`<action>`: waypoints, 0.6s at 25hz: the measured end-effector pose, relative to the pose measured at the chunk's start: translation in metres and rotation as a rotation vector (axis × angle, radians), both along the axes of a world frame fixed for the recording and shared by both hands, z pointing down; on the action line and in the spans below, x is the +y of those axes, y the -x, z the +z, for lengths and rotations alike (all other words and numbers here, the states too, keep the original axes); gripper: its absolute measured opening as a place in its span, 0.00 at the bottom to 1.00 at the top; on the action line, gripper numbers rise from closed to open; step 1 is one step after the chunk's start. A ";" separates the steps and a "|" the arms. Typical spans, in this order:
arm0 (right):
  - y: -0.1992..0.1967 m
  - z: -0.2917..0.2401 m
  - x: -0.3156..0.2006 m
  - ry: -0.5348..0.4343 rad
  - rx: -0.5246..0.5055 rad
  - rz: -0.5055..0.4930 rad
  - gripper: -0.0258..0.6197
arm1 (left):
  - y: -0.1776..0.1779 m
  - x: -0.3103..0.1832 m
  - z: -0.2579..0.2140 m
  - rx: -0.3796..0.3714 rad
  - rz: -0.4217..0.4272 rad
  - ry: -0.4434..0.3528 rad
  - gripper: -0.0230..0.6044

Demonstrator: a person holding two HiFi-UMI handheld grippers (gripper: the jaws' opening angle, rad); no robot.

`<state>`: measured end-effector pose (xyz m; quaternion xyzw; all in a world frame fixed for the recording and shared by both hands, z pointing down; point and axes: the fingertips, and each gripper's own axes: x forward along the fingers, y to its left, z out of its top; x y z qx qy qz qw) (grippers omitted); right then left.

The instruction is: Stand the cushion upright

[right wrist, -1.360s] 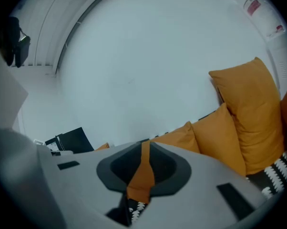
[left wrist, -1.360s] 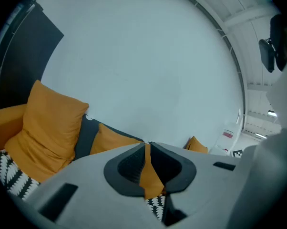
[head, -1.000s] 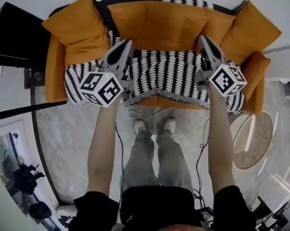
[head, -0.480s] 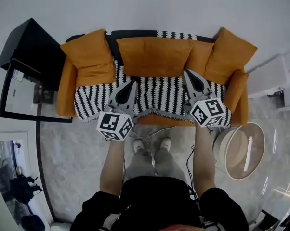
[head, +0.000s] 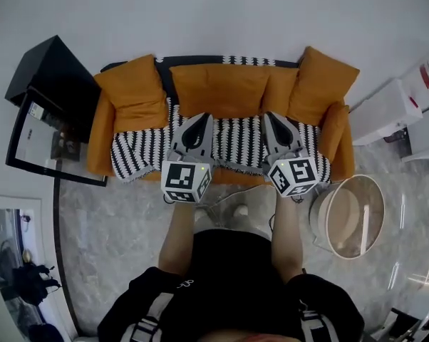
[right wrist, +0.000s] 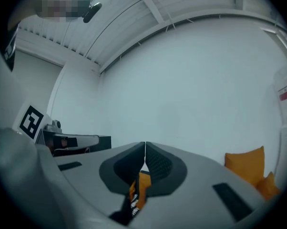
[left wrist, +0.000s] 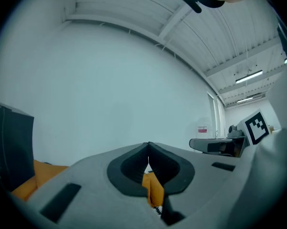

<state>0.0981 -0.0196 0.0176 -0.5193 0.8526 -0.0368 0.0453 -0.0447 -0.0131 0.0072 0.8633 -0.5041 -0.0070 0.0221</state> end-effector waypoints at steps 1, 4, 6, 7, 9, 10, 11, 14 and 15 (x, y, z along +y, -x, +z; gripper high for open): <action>-0.001 -0.004 0.004 -0.003 0.002 0.006 0.06 | -0.003 0.004 -0.003 0.000 -0.001 -0.005 0.05; 0.001 -0.017 0.013 -0.027 0.019 -0.002 0.06 | -0.007 0.014 -0.014 0.021 -0.015 -0.026 0.05; 0.007 -0.021 0.022 -0.044 0.063 -0.013 0.06 | -0.005 0.024 -0.021 0.063 -0.026 -0.035 0.05; 0.012 -0.022 0.026 -0.049 0.084 -0.016 0.06 | -0.005 0.030 -0.024 0.072 -0.026 -0.043 0.05; 0.018 -0.023 0.034 -0.059 0.104 -0.020 0.06 | -0.007 0.038 -0.026 0.046 -0.027 -0.062 0.05; 0.019 -0.024 0.037 -0.064 0.104 -0.018 0.06 | -0.007 0.039 -0.025 0.026 -0.035 -0.064 0.05; 0.018 -0.025 0.040 -0.067 0.104 -0.014 0.06 | -0.008 0.040 -0.023 0.008 -0.047 -0.062 0.05; 0.015 -0.021 0.044 -0.068 0.111 -0.003 0.06 | -0.011 0.040 -0.012 -0.032 -0.086 -0.042 0.05; 0.014 -0.018 0.044 -0.065 0.114 -0.001 0.06 | -0.011 0.039 -0.009 -0.040 -0.095 -0.034 0.05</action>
